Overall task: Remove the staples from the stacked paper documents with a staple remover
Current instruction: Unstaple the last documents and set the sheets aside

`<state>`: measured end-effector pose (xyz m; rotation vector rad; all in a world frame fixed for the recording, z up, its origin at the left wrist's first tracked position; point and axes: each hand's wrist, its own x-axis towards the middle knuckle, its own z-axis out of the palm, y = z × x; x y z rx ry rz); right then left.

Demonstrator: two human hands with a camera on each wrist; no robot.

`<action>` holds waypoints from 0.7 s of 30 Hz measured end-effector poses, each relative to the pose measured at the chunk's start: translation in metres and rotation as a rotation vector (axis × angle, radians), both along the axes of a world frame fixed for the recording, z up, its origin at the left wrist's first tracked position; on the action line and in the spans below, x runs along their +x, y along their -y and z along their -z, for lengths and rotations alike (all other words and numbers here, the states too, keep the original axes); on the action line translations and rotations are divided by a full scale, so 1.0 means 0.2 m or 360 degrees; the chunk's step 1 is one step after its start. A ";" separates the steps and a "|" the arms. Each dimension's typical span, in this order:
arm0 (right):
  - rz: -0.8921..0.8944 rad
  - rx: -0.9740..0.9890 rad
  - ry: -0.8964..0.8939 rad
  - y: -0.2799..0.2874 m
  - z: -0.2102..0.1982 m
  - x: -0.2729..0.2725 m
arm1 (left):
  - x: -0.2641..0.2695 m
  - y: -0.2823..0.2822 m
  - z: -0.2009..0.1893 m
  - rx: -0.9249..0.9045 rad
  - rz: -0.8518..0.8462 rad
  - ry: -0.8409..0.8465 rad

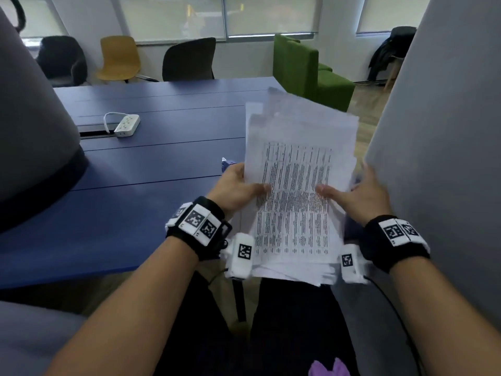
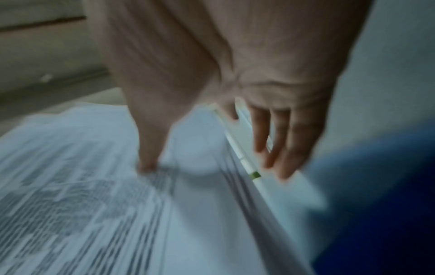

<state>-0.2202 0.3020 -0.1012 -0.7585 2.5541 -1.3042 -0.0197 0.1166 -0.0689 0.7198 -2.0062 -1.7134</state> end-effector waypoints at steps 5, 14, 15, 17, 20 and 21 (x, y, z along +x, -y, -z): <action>-0.0547 -0.0955 0.0706 0.16 -0.09 0.25 | 0.28 0.15 -0.12 -0.0108 -0.0139 -0.0217; -0.0849 -0.0891 0.0195 0.61 -0.26 0.78 | 0.74 0.36 -0.17 -0.0492 -0.0863 -0.0418; -0.0830 -0.0899 0.0124 0.65 -0.30 0.83 | 0.77 0.37 -0.19 -0.0543 -0.0930 -0.0484; -0.0845 -0.1051 0.0061 0.70 -0.37 0.91 | 0.83 0.39 -0.24 -0.0616 -0.1013 -0.0628; -0.0892 -0.1261 0.0163 0.78 -0.40 0.94 | 0.92 0.43 -0.25 -0.0595 -0.1051 -0.0742; -0.0867 -0.1237 0.0246 0.80 -0.37 0.93 | 0.94 0.44 -0.22 -0.0569 -0.1042 -0.0732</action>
